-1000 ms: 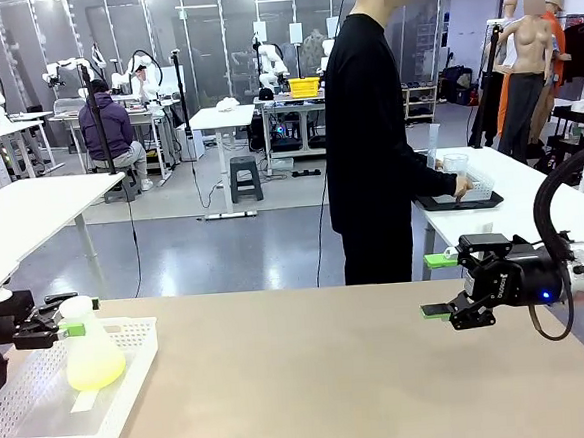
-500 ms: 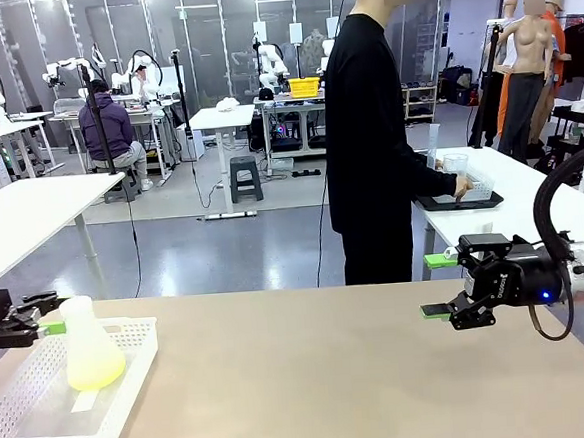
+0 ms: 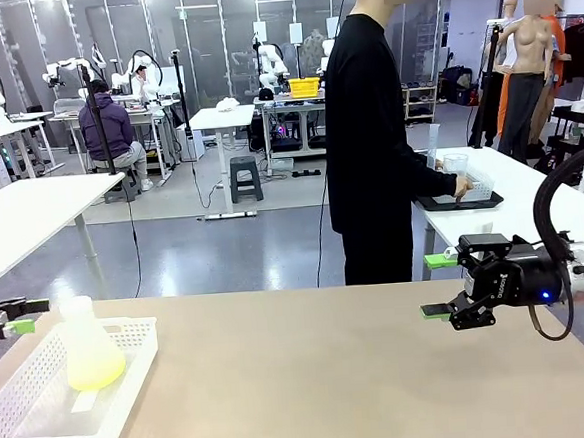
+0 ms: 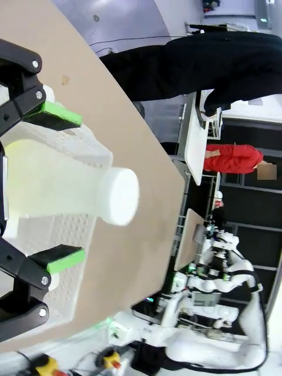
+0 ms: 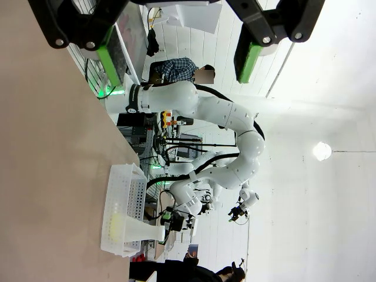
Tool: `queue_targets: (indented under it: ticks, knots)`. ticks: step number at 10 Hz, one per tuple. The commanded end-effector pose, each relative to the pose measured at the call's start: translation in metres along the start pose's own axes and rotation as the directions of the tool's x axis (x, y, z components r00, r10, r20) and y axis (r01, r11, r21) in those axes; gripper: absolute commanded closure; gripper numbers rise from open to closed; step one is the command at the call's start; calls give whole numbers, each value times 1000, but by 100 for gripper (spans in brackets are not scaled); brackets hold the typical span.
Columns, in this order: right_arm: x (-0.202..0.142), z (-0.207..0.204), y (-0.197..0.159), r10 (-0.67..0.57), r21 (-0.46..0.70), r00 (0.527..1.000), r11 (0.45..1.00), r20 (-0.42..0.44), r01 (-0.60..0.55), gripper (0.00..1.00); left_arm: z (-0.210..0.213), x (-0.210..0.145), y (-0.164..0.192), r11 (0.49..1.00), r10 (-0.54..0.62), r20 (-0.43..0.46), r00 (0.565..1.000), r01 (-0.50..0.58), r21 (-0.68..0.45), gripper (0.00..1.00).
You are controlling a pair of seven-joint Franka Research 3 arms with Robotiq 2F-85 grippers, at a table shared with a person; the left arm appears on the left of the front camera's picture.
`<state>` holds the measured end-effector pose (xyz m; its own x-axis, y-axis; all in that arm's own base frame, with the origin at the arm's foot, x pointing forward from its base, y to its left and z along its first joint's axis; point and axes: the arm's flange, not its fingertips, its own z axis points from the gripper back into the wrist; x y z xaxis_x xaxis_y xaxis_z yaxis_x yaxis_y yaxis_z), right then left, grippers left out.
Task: Prepare the solutions needed for the experiment.
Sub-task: When the human places the Big flask in the center of the table, pick up the Big flask and place it in the left Organizing basket.
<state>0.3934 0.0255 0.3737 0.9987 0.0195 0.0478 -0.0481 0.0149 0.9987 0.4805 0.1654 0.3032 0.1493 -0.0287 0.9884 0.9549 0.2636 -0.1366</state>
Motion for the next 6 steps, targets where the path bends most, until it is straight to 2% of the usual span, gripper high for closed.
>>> queue_targets:
  ticks: [1,2,4,5,6]
  knots:
    - [-1,0,1,13,8,1000,1000,2,-13,6,6,31,-36,991,114,-27,993,-116,-61,0]
    - [-1,0,1,13,8,1000,1000,2,-13,6,6,38,-51,968,231,-100,968,-239,-74,0]
    - [-1,0,1,13,8,1000,1000,2,-13,6,4,47,-79,914,333,-189,924,-365,-175,0]
    - [-1,0,1,13,8,1000,1000,2,-13,6,3,51,-87,886,368,-218,904,-412,-212,0]
    - [-1,0,1,13,8,1000,1000,2,-13,6,0,60,-91,907,321,-220,921,-366,-208,0]
